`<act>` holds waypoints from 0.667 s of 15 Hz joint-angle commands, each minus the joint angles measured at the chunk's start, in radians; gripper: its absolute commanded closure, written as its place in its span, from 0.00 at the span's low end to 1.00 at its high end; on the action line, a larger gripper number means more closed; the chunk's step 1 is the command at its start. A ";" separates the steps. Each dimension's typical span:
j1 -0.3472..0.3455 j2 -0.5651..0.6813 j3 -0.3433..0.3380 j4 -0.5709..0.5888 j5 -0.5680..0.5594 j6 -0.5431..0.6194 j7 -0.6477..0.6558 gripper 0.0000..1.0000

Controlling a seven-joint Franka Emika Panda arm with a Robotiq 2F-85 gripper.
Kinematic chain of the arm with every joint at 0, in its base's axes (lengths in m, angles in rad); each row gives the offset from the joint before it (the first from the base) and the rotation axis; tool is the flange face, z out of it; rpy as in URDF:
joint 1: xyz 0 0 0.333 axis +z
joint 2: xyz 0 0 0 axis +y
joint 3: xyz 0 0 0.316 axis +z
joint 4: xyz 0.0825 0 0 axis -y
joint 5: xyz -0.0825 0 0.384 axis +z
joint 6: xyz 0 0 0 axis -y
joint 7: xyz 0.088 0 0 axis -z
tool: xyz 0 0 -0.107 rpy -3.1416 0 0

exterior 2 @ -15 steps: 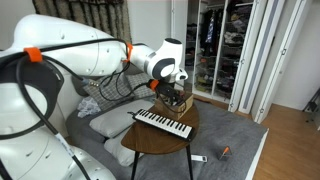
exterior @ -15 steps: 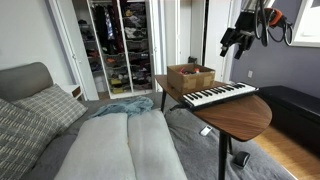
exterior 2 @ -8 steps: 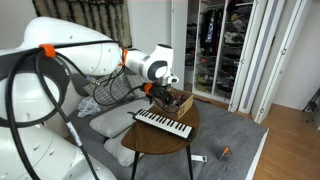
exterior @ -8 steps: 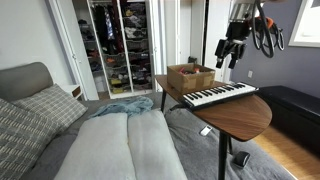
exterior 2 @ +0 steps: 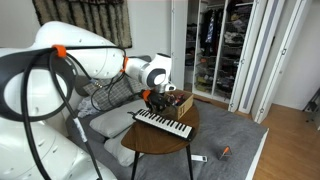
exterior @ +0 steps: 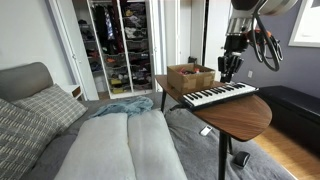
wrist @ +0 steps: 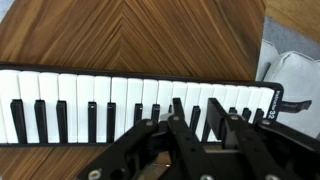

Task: Press the a key on the keyboard

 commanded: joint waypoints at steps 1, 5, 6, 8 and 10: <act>0.013 0.020 0.005 -0.014 0.004 0.005 -0.018 0.97; 0.022 0.052 0.009 -0.020 0.016 0.016 -0.022 1.00; 0.023 0.060 0.010 -0.020 0.017 0.017 -0.020 1.00; 0.025 0.075 0.011 -0.022 0.020 0.020 -0.020 1.00; 0.024 0.090 0.013 -0.025 0.020 0.032 -0.018 1.00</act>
